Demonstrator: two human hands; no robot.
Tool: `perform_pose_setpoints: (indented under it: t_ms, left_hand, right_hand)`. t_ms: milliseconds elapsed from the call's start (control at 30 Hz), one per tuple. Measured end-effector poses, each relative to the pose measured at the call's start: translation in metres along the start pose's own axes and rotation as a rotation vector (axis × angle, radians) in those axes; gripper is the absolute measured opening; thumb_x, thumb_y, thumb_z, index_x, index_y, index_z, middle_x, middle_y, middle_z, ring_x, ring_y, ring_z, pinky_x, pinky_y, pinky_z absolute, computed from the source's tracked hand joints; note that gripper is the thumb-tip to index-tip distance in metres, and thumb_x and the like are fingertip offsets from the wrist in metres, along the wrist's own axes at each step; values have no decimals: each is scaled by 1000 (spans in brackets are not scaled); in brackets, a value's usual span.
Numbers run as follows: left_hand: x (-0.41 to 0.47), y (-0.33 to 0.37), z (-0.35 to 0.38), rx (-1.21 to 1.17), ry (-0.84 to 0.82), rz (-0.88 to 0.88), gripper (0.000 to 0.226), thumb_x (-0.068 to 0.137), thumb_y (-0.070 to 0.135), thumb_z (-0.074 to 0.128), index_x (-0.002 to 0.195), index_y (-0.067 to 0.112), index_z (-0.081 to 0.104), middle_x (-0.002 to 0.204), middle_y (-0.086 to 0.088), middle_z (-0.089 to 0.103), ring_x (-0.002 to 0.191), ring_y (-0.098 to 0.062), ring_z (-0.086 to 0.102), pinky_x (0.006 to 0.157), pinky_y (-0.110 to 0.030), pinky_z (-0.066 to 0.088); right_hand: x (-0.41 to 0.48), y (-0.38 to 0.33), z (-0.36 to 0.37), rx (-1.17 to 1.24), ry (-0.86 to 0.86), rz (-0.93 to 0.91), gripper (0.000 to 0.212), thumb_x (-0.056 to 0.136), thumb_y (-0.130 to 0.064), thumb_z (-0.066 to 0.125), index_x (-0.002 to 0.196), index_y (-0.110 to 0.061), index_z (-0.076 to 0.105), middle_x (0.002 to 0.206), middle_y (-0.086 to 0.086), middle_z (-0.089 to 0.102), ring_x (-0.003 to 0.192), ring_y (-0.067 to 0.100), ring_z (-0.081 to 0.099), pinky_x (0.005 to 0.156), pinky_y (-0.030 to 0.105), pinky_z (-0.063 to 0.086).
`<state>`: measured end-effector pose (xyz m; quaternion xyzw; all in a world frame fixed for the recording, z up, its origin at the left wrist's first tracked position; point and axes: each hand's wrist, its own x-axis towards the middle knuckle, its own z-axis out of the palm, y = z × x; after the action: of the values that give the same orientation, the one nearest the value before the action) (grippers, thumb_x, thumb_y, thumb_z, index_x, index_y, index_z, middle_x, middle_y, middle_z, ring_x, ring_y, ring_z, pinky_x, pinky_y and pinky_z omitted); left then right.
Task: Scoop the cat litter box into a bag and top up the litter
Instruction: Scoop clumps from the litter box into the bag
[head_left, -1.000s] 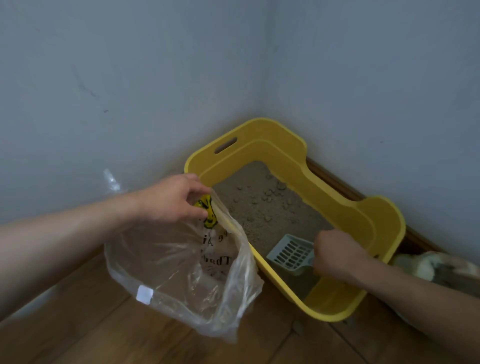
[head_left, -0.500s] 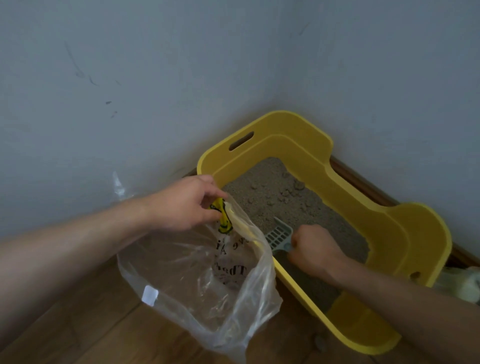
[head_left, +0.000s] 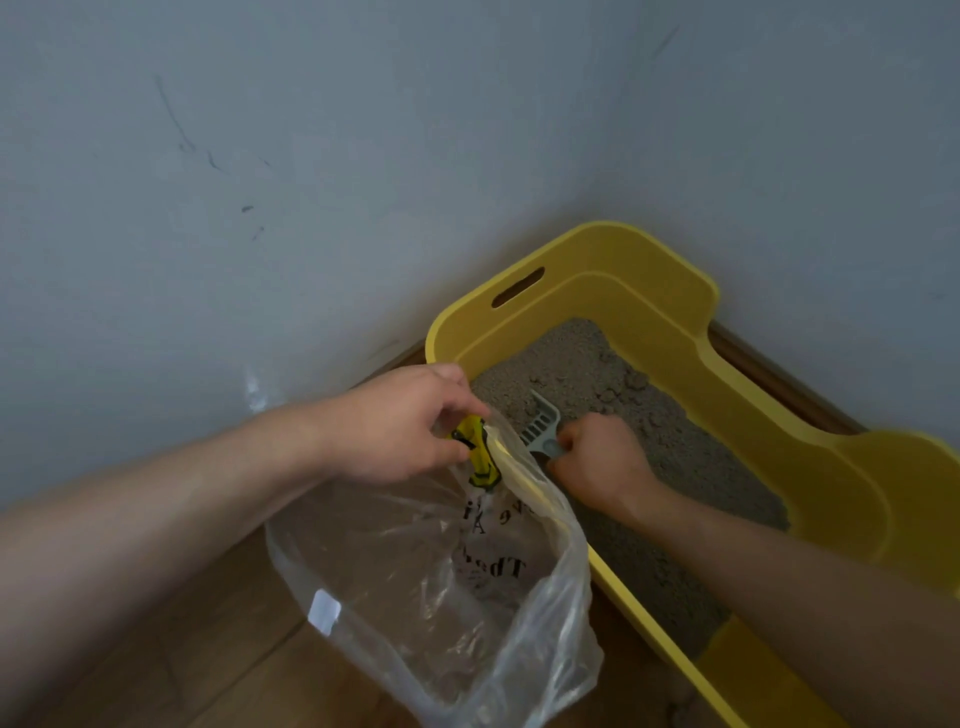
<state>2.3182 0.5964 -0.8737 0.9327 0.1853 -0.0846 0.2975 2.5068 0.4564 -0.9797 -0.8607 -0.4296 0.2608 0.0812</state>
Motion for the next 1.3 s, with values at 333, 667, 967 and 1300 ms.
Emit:
perform_pose_setpoints:
  t_ms: [333,667,967,1300]
  left_hand:
    - [-1,3,-2,-12,-22,-23,47,87,33,71,132,30,58,95,11,47,86,-7,51,86,-35,49]
    - [-3,11,-4,28,-42,-52,53,84,36,73,134,30,56,96,8,46,87,-9,50,87,-34,48]
    - [-8,30,-13,130,-59,-34,59,83,35,75,137,27,54,100,4,50,88,-13,52,87,-37,47]
    - [-27,40,-27,114,1,-65,63,82,21,77,139,17,53,96,3,48,82,-9,49,79,-23,44]
  right_hand:
    - [-6,12,23,286,132,16,27,90,-22,68,117,-18,72,100,-1,73,75,5,61,60,15,42]
    - [-39,24,-2,326,188,-21,26,92,-17,66,117,-18,71,91,-5,68,73,1,60,59,13,42]
    - [-70,40,-31,311,190,-39,25,92,-20,67,116,-23,71,78,-14,64,62,1,61,49,12,42]
    - [-90,41,-52,270,181,-64,22,91,-19,67,113,-23,71,77,-10,66,60,7,64,51,22,56]
